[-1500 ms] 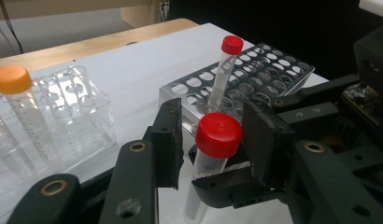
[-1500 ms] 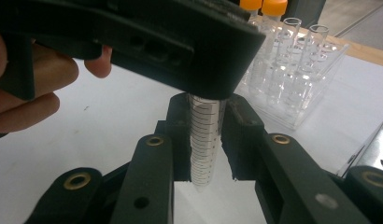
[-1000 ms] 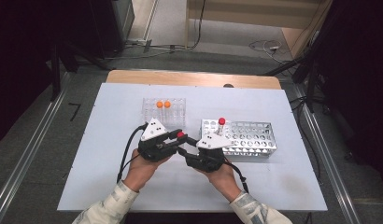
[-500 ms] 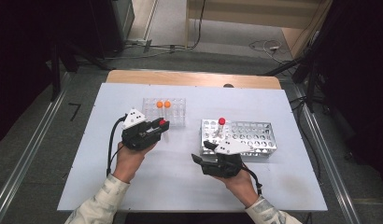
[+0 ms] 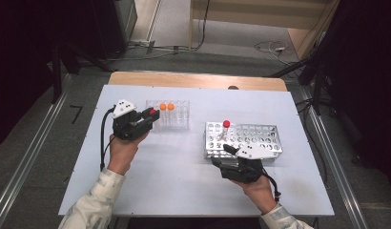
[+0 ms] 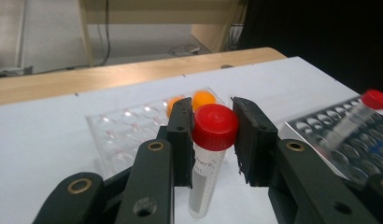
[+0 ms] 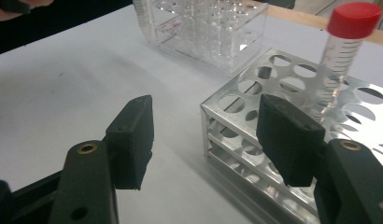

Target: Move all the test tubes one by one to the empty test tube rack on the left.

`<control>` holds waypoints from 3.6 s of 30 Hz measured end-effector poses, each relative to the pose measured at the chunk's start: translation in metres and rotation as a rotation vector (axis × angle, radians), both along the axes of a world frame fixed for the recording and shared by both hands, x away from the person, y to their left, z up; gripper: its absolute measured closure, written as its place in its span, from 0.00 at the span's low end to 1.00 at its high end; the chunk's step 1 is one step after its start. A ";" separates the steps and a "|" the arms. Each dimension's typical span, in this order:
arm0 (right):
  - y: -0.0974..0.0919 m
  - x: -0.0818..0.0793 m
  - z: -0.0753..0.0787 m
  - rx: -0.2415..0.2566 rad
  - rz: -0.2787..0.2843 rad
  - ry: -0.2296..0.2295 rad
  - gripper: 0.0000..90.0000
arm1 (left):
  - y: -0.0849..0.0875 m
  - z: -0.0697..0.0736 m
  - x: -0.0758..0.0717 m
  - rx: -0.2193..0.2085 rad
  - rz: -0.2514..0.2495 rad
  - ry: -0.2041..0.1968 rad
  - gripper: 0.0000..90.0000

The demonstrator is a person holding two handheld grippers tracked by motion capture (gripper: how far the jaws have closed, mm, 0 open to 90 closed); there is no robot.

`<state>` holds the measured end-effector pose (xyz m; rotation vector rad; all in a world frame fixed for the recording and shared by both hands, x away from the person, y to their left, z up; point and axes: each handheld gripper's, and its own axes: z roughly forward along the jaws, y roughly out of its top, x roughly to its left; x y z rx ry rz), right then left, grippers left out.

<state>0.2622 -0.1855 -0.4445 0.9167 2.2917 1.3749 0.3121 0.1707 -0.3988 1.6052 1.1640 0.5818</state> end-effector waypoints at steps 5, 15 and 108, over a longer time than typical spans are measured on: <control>-0.009 0.001 0.001 0.007 -0.020 -0.005 0.39 | 0.005 0.012 0.015 0.019 0.040 -0.015 0.78; -0.015 0.002 0.003 0.016 -0.040 -0.009 0.39 | 0.006 0.020 0.041 0.029 0.085 -0.024 0.78; 0.036 0.017 0.039 0.053 -0.119 -0.103 0.79 | -0.057 0.002 -0.040 -0.022 -0.155 -0.004 0.22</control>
